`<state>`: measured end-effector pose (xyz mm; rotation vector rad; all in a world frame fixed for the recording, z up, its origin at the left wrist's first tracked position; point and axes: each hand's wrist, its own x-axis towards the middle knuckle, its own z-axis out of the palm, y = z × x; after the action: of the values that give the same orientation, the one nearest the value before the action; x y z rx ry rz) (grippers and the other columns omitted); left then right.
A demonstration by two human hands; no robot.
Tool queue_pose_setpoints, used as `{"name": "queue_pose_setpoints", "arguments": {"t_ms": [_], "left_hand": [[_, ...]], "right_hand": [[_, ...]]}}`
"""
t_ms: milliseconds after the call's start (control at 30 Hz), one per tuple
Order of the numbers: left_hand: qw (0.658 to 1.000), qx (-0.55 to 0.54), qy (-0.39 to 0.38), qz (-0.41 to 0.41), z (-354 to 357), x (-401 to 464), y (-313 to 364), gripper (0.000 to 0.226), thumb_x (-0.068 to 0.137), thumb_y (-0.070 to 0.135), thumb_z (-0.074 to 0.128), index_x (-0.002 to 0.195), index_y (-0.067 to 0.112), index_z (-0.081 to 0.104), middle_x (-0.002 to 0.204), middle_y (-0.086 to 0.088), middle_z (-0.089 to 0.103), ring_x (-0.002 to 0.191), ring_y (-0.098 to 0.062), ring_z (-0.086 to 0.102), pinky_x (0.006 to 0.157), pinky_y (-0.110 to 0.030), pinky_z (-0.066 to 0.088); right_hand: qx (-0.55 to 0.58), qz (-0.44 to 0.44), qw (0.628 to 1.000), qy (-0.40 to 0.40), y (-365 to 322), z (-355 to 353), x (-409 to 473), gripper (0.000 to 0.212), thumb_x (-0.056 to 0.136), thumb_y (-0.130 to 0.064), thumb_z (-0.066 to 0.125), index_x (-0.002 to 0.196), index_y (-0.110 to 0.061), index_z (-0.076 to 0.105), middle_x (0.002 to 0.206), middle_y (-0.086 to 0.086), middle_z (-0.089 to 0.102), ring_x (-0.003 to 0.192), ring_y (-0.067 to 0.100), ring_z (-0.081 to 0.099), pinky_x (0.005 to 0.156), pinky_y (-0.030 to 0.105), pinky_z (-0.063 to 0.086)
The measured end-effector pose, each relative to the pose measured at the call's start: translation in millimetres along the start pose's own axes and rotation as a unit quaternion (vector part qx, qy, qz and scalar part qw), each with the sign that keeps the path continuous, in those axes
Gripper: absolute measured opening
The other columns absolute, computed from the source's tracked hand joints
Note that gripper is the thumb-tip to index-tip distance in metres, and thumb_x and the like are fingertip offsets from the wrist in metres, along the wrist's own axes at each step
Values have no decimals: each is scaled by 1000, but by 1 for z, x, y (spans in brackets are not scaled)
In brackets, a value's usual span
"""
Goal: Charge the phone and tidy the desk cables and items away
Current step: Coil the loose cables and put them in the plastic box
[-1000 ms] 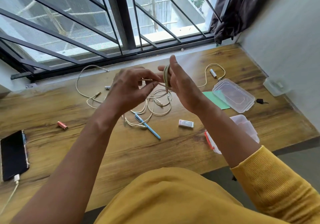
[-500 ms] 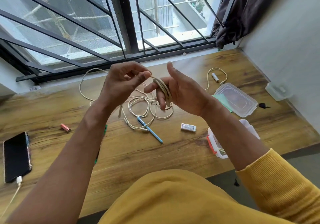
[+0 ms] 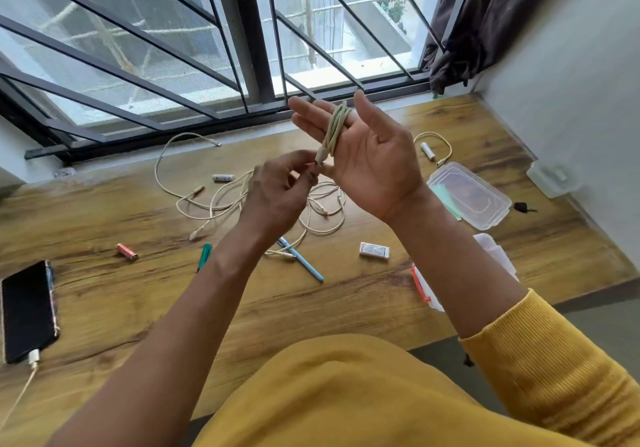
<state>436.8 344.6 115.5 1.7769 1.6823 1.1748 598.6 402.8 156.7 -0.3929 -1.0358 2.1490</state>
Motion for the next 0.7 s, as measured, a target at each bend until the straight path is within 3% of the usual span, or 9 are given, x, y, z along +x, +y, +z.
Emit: {"name": "queue_pose_setpoints", "arguments": {"t_ms": [167,367,500,633,700], "left_hand": [[993,99,-19,65,-5,-8,13,26,97,28,75,123,26,79,93,13,74,72,-8,68,72,-42,60],[995,53,1,89,-15,-7,21,20,90,19,84,110,18,83,91,8,79,79,-6,75,74,-37,63],[997,-20,2,74,-22,-5,27,16,87,23,88,100,15,83,91,5,81,81,-9,78,73,-40,66],[989,-119,-76,42,-28,-2,22,30,85,28,88,105,7,81,96,-3,82,85,-21,80,78,-45,67],[980,-160,-116,39,-31,-3,18,33,85,20,89,111,4,78,103,-8,81,93,-24,80,86,-43,66]], "right_hand": [[-10,-17,995,94,1,-4,-2,61,111,-42,36,159,-5,34,162,6,48,155,18,34,119,50,35],[-48,-7,987,150,7,0,-2,71,111,-48,35,165,-6,16,168,7,39,159,19,24,129,55,20],[-79,-4,985,155,13,5,-3,72,112,-49,29,167,-9,5,170,9,33,161,19,21,130,57,19],[-108,1,982,153,15,10,-4,68,113,-50,25,163,-5,18,172,11,29,161,18,20,130,54,18],[-96,0,984,152,14,9,-3,56,113,-48,24,152,-11,40,170,11,32,160,19,24,130,55,19]]}}
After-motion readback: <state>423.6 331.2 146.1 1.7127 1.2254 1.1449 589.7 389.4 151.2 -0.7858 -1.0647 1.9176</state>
